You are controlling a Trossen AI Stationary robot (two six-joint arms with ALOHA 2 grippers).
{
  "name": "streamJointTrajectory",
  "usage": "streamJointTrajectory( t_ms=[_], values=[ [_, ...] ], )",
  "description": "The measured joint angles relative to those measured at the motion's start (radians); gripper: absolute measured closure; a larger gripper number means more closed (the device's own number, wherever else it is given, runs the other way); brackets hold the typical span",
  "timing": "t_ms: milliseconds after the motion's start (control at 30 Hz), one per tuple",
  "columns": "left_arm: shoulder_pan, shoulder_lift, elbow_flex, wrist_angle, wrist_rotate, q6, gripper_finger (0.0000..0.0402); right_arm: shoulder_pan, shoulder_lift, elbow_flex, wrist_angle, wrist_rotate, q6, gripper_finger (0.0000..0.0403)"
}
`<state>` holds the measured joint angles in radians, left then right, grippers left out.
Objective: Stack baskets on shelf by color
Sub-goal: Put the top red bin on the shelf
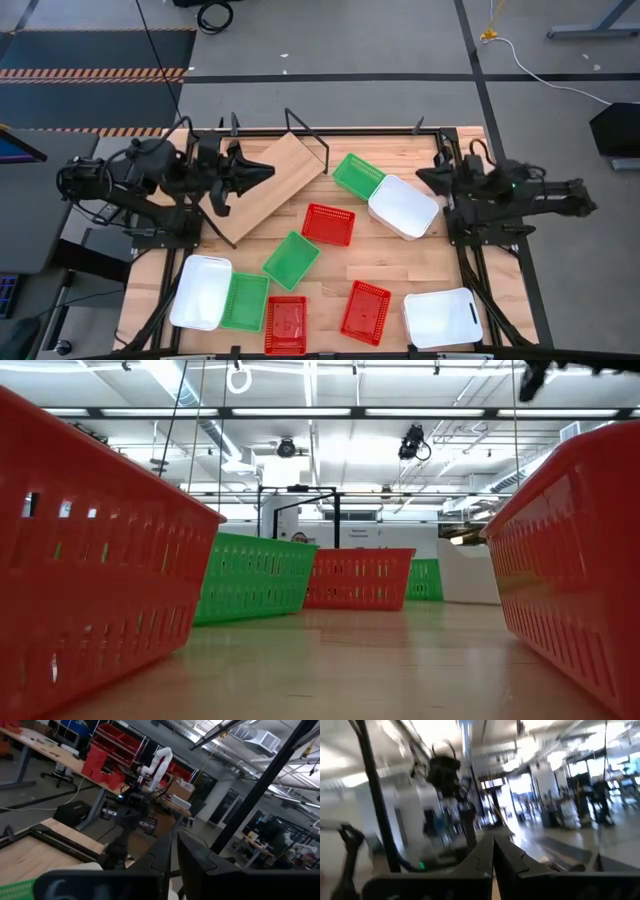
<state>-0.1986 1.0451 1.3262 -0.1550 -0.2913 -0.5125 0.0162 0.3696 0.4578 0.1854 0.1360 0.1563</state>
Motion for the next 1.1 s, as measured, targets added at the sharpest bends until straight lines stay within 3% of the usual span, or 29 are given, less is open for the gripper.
streamJointTrajectory(
  t_ms=[133, 267, 433, 600, 767, 967, 1100],
  values=[
    [0.0, 0.0, 0.0, 0.003, 0.0, 0.0, 0.037, 0.0, 0.247, 0.251, -0.192, 0.0, -0.007, 0.0389],
    [0.0, 0.004, 0.0, 0.002, 0.0, 0.0, 0.0374, 0.0, 0.468, 0.456, -0.324, -0.001, 0.166, 0.0389],
    [0.001, 0.004, 0.0, 0.003, -0.021, 0.026, 0.0368, 0.0, 0.658, 0.6, -0.253, -0.002, 0.367, 0.0389],
    [-0.002, 0.004, 0.0, -0.043, -0.03, 0.028, 0.0356, 0.0, 0.771, 0.666, -0.078, -0.033, 0.555, 0.0389],
    [-0.002, 0.004, -0.001, -0.135, -0.03, 0.02, 0.0324, 0.0, 0.829, 0.67, 0.14, -0.078, 0.644, 0.0389],
    [-0.001, 0.004, -0.001, -0.147, -0.031, -0.001, 0.0255, 0.0, 0.88, 0.67, 0.184, -0.081, 0.585, 0.0388],
    [-0.001, 0.004, -0.001, -0.216, -0.032, -0.004, 0.0206, -0.003, 0.904, 0.67, 0.033, -0.151, 0.564, 0.0378]
  ],
)
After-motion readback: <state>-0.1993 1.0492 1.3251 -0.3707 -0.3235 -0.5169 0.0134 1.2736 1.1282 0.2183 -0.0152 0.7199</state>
